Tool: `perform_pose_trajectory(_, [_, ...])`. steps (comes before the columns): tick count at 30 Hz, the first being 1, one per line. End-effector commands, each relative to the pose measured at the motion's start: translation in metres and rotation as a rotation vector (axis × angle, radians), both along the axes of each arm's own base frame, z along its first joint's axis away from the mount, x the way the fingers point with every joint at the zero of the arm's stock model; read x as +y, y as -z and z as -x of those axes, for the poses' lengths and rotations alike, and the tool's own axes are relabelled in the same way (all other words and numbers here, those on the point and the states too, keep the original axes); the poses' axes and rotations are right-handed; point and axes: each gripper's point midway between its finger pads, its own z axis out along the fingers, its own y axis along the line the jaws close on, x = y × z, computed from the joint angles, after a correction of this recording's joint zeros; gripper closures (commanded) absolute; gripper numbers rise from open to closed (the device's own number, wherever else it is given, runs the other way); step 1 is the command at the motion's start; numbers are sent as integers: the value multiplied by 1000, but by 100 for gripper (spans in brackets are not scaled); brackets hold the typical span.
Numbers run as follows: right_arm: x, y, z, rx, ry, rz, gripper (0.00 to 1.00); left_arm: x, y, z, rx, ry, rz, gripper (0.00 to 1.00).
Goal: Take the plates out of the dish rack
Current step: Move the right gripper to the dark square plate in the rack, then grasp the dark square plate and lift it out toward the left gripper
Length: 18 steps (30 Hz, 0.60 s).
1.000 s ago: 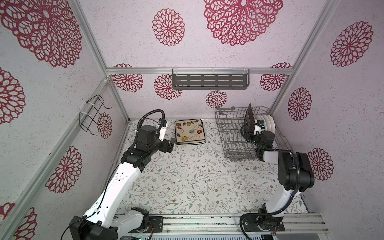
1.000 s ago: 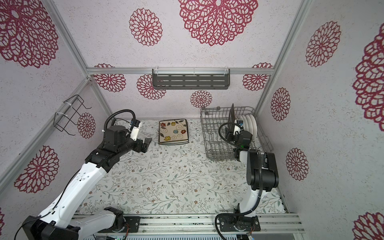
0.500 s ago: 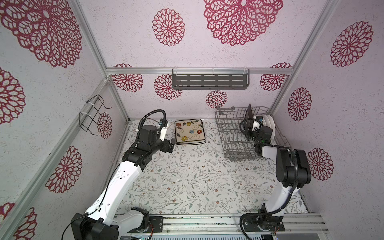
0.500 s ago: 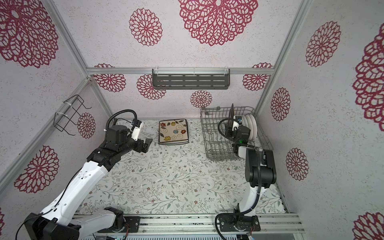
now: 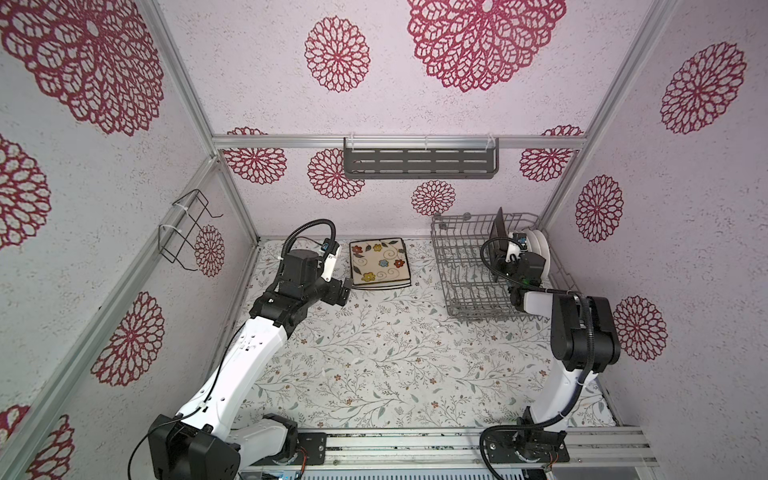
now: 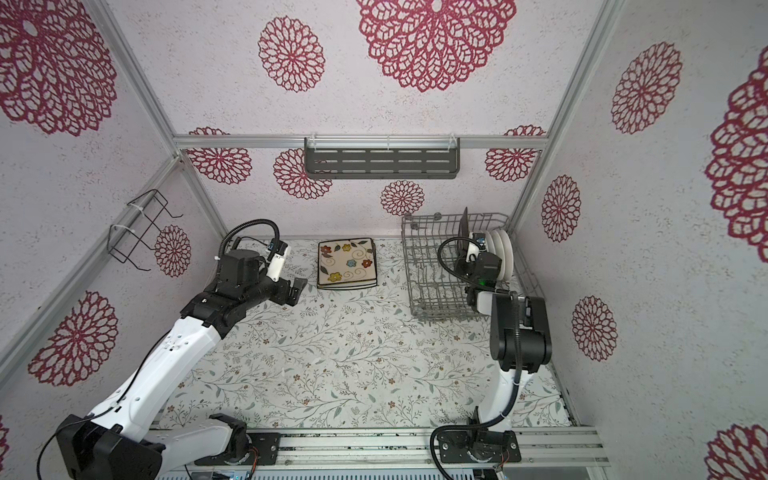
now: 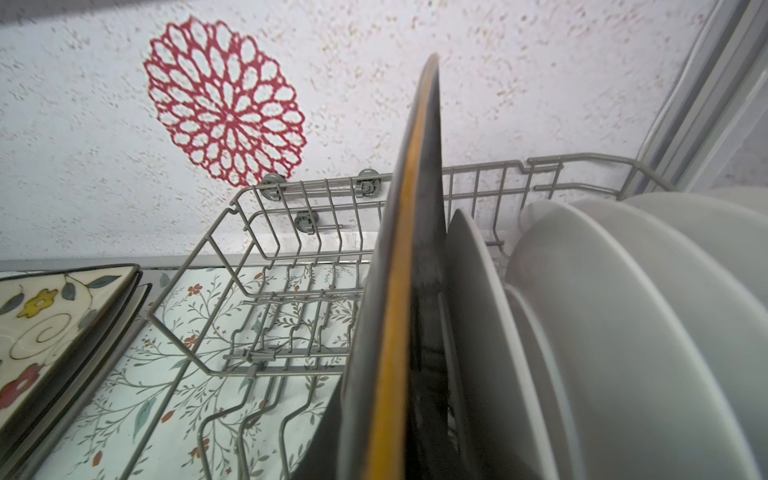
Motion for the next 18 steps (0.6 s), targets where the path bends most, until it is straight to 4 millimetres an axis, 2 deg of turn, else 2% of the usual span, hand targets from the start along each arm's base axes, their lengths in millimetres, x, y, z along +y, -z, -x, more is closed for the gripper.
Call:
perform_pose_trajectory(1, [21, -16, -6, -46, -75, -36, 83, -5, -12, -4, -41, 26, -2, 3])
perform_pose_trajectory(10, [23, -31, -5, -83, -89, -32, 90, -7, -9, -4, -40, 26, 11, 3])
perform_pose_trajectory(18, [37, -59, 3, -140, -157, 13, 93, -7, -9, 3, -35, 30, 33, 3])
